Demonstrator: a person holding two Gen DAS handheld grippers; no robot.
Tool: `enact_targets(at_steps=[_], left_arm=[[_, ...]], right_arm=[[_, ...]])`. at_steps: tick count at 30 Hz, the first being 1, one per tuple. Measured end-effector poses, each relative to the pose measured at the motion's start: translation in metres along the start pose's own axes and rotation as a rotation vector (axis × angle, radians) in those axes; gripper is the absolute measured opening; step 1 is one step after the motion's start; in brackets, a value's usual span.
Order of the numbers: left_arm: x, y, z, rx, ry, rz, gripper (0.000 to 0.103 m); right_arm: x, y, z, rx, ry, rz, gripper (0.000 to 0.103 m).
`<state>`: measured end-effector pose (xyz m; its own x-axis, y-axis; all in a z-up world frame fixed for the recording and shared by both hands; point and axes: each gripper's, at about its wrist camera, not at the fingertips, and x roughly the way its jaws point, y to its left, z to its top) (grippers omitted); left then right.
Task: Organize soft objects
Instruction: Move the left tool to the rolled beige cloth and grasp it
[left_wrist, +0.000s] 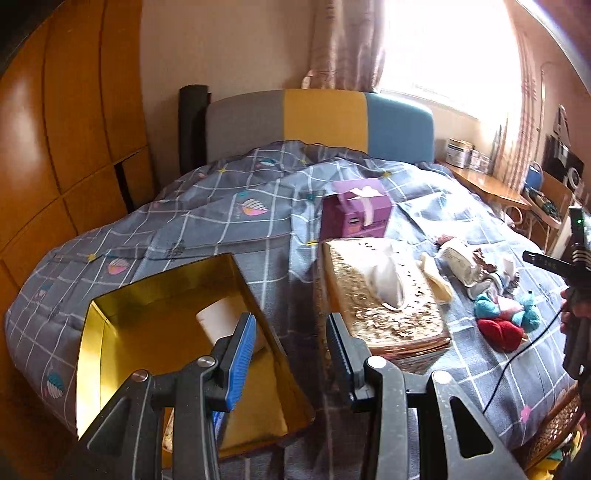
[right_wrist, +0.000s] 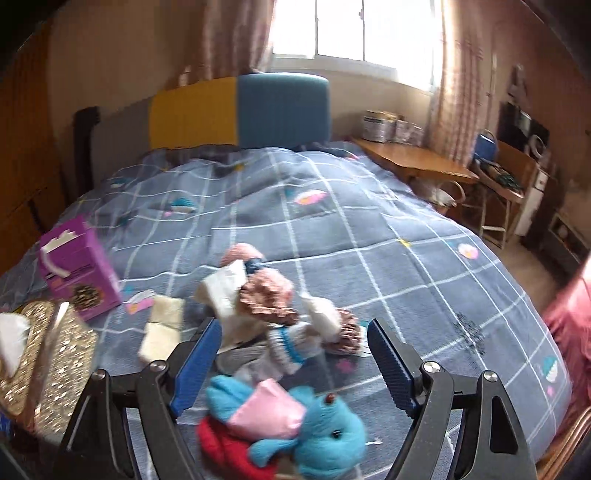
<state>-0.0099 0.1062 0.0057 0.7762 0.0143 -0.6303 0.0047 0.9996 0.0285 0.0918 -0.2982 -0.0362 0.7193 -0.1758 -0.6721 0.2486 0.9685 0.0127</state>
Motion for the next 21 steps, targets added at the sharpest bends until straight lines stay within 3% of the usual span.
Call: enact_targets(at_steps=[5, 10, 15, 18, 21], left_arm=[[-0.006, -0.029, 0.021, 0.059, -0.033, -0.091, 0.039], [-0.006, -0.072, 0.048, 0.122, -0.042, -0.215, 0.039], [0.015, -0.132, 0.072, 0.180, 0.025, -0.336, 0.039], [0.041, -0.172, 0.080, 0.201, 0.091, -0.346, 0.039], [0.087, -0.207, 0.075, 0.197, 0.215, -0.309, 0.039]], right_arm=[[0.014, -0.036, -0.005, 0.178, 0.068, 0.024, 0.082], [0.014, -0.041, -0.006, 0.217, 0.075, 0.032, 0.082], [0.014, -0.049, -0.007, 0.263, 0.079, 0.038, 0.082], [0.012, -0.055, -0.007, 0.299, 0.071, 0.048, 0.082], [0.010, -0.062, -0.007, 0.338, 0.065, 0.059, 0.082]])
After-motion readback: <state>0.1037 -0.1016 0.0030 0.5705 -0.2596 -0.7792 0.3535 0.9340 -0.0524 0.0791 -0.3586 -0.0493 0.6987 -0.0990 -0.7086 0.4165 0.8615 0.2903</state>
